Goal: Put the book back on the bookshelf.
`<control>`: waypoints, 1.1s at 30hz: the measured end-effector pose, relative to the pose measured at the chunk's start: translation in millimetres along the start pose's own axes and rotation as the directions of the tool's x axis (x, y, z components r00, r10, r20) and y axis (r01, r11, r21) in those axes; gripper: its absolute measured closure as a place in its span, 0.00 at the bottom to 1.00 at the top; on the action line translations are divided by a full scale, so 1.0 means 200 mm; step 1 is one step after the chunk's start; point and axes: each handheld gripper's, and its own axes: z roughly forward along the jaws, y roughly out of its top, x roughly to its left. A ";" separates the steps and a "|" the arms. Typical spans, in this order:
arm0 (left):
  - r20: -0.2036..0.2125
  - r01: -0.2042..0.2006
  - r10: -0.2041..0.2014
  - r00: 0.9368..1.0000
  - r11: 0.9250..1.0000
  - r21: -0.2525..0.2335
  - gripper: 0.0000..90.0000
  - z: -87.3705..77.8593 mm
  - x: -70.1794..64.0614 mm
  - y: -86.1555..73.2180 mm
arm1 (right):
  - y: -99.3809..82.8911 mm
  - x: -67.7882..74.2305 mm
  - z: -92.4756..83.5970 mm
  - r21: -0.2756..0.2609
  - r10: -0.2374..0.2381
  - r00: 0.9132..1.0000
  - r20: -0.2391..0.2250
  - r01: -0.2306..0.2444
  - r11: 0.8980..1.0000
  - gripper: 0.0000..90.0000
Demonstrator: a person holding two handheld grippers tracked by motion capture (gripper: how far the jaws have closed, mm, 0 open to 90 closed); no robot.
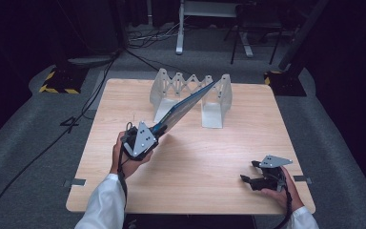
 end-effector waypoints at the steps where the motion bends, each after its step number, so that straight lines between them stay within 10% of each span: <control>1: -0.008 0.009 -0.009 1.000 1.000 0.001 0.92 0.01 0.01 0.00 | 0.00 0.00 0.00 0.000 0.000 1.000 0.000 0.000 1.000 0.24; 17: -0.093 0.105 -0.103 0.990 0.994 0.014 0.92 0.13 0.16 -0.02 | 0.00 0.00 0.00 0.002 0.000 1.000 -0.011 0.000 1.000 0.24; 23: -0.132 0.187 -0.189 0.973 0.982 -0.030 0.92 0.17 0.21 -0.05 | 0.00 0.00 0.00 -0.001 -0.008 1.000 -0.018 0.008 1.000 0.25; 33: -0.145 0.319 -0.334 0.931 0.941 -0.116 0.92 0.27 0.21 -0.13 | 0.00 0.00 0.00 -0.003 -0.018 0.999 -0.027 0.018 1.000 0.25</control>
